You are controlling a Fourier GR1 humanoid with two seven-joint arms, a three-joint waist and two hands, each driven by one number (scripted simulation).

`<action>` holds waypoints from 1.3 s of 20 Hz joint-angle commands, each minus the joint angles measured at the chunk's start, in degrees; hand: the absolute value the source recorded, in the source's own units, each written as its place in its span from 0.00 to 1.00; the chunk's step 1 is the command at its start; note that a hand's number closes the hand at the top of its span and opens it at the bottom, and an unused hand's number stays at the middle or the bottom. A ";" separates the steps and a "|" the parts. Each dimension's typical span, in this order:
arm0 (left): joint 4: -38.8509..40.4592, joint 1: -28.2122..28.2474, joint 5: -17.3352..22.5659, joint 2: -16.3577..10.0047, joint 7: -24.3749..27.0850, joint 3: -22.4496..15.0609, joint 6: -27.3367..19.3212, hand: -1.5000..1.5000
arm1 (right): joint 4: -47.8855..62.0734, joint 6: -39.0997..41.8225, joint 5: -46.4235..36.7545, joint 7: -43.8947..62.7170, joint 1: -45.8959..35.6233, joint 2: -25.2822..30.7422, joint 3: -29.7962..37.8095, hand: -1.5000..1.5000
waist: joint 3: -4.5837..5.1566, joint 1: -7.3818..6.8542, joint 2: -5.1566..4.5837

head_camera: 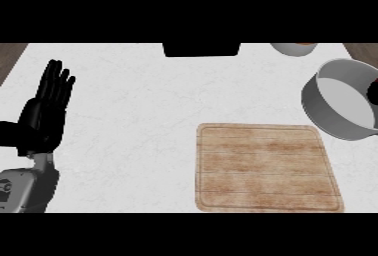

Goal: Pick the can from the cutting board and place it in the pot

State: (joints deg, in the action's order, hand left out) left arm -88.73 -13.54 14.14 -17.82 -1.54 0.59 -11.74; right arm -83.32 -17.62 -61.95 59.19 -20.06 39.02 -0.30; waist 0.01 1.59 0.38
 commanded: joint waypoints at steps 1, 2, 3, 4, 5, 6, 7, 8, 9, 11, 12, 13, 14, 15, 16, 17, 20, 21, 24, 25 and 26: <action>0.53 -0.40 -0.62 0.73 0.01 -0.09 1.41 0.50 | 0.85 -3.40 3.45 -5.53 6.60 1.91 6.71 1.00 | -0.02 -1.11 -0.32; -1.46 -0.77 -0.34 -0.22 -1.53 0.80 1.53 0.50 | 0.36 -3.96 3.21 -5.34 8.07 1.03 7.61 1.00 | -0.02 -1.19 -0.29; 1.24 -4.14 -0.95 0.97 -1.92 0.07 0.57 0.50 | 4.64 -7.58 1.87 -5.88 8.43 -1.65 6.76 1.00 | -0.04 -1.17 -0.42; -0.91 0.64 -0.24 1.15 0.56 0.52 2.16 0.50 | 5.93 -7.64 4.13 -9.43 9.46 0.20 9.21 1.00 | -0.03 -1.41 -0.36; 3.35 -2.67 -2.22 2.53 2.30 0.50 1.81 0.50 | 4.84 -4.48 2.17 -7.27 6.02 -1.52 9.02 1.00 | 0.00 -1.44 -0.40; -1.27 -1.91 -1.89 2.03 -1.81 -0.55 0.35 0.50 | 9.68 -5.85 7.13 -10.88 7.35 -0.08 11.33 1.00 | -0.05 -1.55 -0.39; 0.13 -0.80 0.19 0.61 -0.25 2.34 3.52 0.50 | 7.93 -3.15 3.99 -8.46 5.94 -2.50 8.76 1.00 | -0.01 -1.70 -0.39; 0.51 -2.63 -2.43 2.35 -0.10 0.04 0.65 0.50 | 9.97 -3.03 9.47 -13.09 8.71 0.15 11.76 1.00 | -0.03 -1.32 -0.40; 1.20 -2.51 -3.49 3.76 0.63 -1.55 0.22 0.50 | 12.92 -2.32 10.92 -12.52 3.83 -2.11 11.21 1.00 | -0.04 -1.76 -0.50; 3.04 -1.99 -0.87 1.43 1.09 1.59 2.74 0.50 | 14.26 -5.12 16.96 -14.42 6.23 -4.80 14.72 1.00 | -0.07 -1.42 -0.56; 0.31 -0.18 -0.99 1.58 0.81 1.25 2.40 0.50 | 12.79 -6.74 18.42 -15.42 8.49 -7.58 14.47 0.00 | -0.09 -1.48 -0.37; 2.00 -1.11 -1.69 2.02 1.30 1.31 1.86 0.50 | 13.37 -5.78 22.39 -20.01 9.27 -5.89 16.55 0.00 | -0.08 -1.14 -0.40; 2.32 -2.87 -2.79 1.74 1.19 1.06 1.52 0.50 | 18.24 -5.88 23.47 -23.68 6.89 -5.89 16.66 0.00 | -0.10 -1.62 -0.54; 2.91 -3.26 -2.61 3.39 1.39 0.12 1.54 0.50 | 17.00 -3.72 25.61 -24.91 5.63 -5.28 17.29 0.00 | -0.07 -1.49 -0.48; -0.68 -0.94 -1.72 1.74 -0.86 0.73 2.49 0.50 | 24.08 -6.43 24.01 -28.04 3.02 -6.85 16.27 0.00 | -0.11 -2.50 -0.56; -1.63 -2.88 -1.40 2.04 -2.90 0.82 2.05 0.50 | 22.71 -4.07 25.46 -30.50 3.69 -5.66 16.49 0.00 | -0.08 -2.04 -0.45; -1.46 0.68 -1.79 2.69 -0.29 1.30 2.95 0.50 | 20.27 -6.99 23.98 -31.69 1.52 -6.70 16.15 0.00 | -0.03 -2.08 -0.37; 4.60 -4.76 -3.67 3.84 0.18 0.67 1.24 0.50 | 18.35 -10.02 25.11 -35.28 3.63 -7.78 16.89 0.00 | -0.04 -1.36 -0.46; 1.47 -4.21 -2.76 2.81 -2.43 1.67 1.11 0.50 | 15.64 -11.63 31.01 -39.83 3.75 -7.06 21.55 0.00 | -0.07 -1.14 -0.30; -1.21 0.99 -2.48 3.42 -0.14 0.82 2.65 0.50 | 15.56 -15.42 29.12 -38.11 3.07 -10.16 20.73 0.00 | -0.04 -1.83 -0.27; 0.47 -2.93 -2.93 2.43 -2.37 1.81 1.49 0.50 | 10.77 -12.41 31.64 -35.47 3.55 -8.01 22.68 0.00 | 0.00 -0.95 -0.15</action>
State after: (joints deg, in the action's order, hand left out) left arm -88.08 -15.77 11.84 -15.33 -2.76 2.19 -9.54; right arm -67.39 -28.58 -34.03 24.01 -16.46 31.41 19.30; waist -0.05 0.11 0.05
